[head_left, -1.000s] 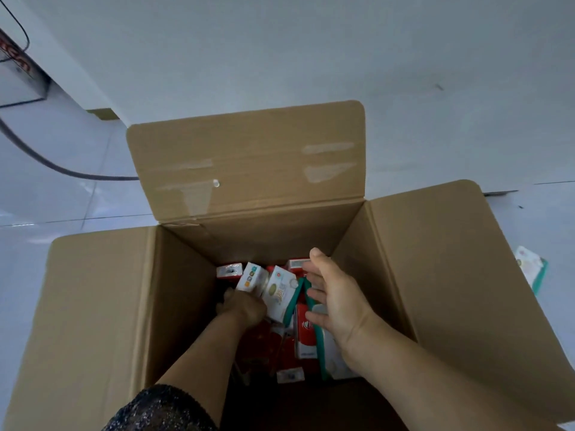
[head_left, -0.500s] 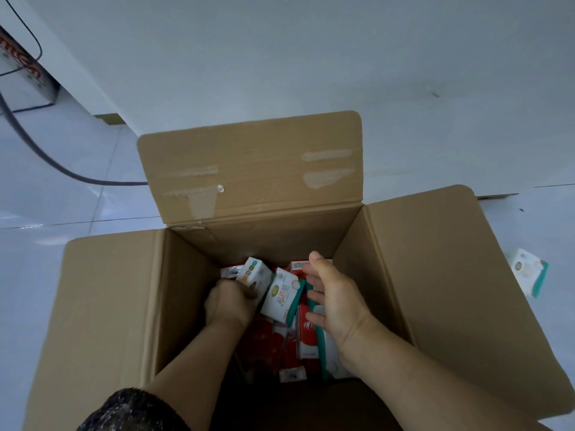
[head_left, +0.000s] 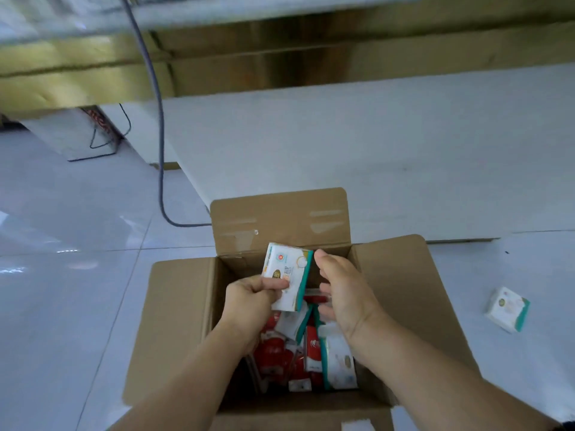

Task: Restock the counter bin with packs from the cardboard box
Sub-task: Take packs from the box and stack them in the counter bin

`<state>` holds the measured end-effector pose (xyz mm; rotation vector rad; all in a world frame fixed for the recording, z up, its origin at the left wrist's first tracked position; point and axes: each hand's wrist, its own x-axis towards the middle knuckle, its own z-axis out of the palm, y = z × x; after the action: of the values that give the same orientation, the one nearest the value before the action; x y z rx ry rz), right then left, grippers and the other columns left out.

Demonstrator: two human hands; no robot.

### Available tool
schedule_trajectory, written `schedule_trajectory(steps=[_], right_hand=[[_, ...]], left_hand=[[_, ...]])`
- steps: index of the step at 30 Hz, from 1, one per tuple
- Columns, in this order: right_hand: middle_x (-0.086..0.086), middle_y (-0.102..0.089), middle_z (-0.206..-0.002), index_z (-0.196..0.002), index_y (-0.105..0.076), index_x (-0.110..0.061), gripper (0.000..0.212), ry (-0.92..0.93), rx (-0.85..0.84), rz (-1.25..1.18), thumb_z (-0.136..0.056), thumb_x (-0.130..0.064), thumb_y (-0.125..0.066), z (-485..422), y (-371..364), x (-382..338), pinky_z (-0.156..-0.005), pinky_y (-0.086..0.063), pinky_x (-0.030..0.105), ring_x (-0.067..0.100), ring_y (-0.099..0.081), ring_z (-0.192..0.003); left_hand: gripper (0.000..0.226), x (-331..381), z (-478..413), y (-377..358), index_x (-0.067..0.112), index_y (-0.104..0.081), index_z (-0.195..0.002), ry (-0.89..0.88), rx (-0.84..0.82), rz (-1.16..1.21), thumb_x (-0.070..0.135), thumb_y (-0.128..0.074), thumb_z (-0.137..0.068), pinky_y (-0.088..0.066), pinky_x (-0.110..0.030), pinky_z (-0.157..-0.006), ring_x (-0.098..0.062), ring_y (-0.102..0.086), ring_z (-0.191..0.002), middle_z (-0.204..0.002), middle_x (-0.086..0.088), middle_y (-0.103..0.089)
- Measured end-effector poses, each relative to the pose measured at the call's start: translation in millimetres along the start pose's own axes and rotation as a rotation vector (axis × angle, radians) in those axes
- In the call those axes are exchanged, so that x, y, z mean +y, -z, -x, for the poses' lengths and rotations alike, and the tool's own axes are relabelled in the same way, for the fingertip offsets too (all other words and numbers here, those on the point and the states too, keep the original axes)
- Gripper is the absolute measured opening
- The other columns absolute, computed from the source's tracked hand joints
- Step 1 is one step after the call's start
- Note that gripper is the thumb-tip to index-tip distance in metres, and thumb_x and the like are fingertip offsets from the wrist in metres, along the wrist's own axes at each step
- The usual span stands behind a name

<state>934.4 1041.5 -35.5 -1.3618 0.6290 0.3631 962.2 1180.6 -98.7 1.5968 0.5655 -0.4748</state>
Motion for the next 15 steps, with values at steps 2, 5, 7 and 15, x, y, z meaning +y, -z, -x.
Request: schedule_trajectory(steps=[2, 5, 7, 15], right_hand=[[-0.017, -0.056, -0.08, -0.085, -0.053, -0.029, 0.016, 0.065, 0.009, 0.022, -0.097, -0.037, -0.047, 25.1, 0.0, -24.8, -0.063, -0.045, 0.02, 0.0, -0.053, -0.066], [-0.018, -0.055, -0.085, -0.091, -0.053, -0.03, 0.011, 0.167, 0.003, 0.069, -0.096, -0.038, -0.048, 68.5, 5.7, -65.1, -0.069, -0.043, 0.023, 0.0, -0.052, -0.073], [-0.019, -0.055, -0.088, -0.1, -0.052, -0.03, 0.01, 0.238, -0.006, 0.097, -0.096, -0.038, -0.047, 101.1, 10.7, -95.2, -0.067, -0.041, 0.019, -0.002, -0.052, -0.075], [-0.013, -0.057, -0.105, -0.123, -0.047, -0.033, 0.029, 0.51, -0.013, 0.229, -0.095, -0.04, -0.049, 228.7, 49.0, -239.0, -0.072, -0.039, 0.017, -0.004, -0.049, -0.085]], left_hand=[[0.023, 28.6, 27.6, 1.4, 0.002, -0.073, -0.078, -0.054, -0.027, 0.043, -0.01, -0.056, -0.088, -0.055, -0.025, -0.053, -0.019, -0.072, -0.067, -0.088, -0.014, -0.073], [0.026, 77.9, 77.3, 1.6, 0.004, -0.074, -0.075, -0.133, -0.038, 0.094, -0.01, -0.056, -0.088, -0.054, -0.023, -0.052, -0.017, -0.072, -0.066, -0.086, -0.01, -0.073], [0.029, 112.2, 113.0, 2.1, 0.006, -0.075, -0.071, -0.196, -0.039, 0.11, -0.011, -0.057, -0.087, -0.056, -0.025, -0.056, -0.019, -0.072, -0.072, -0.089, -0.01, -0.074], [0.02, 262.1, 256.7, -12.2, 0.0, -0.074, -0.078, -0.38, -0.055, 0.193, -0.01, -0.059, -0.086, -0.057, -0.03, -0.059, -0.02, -0.07, -0.074, -0.085, -0.004, -0.074]])
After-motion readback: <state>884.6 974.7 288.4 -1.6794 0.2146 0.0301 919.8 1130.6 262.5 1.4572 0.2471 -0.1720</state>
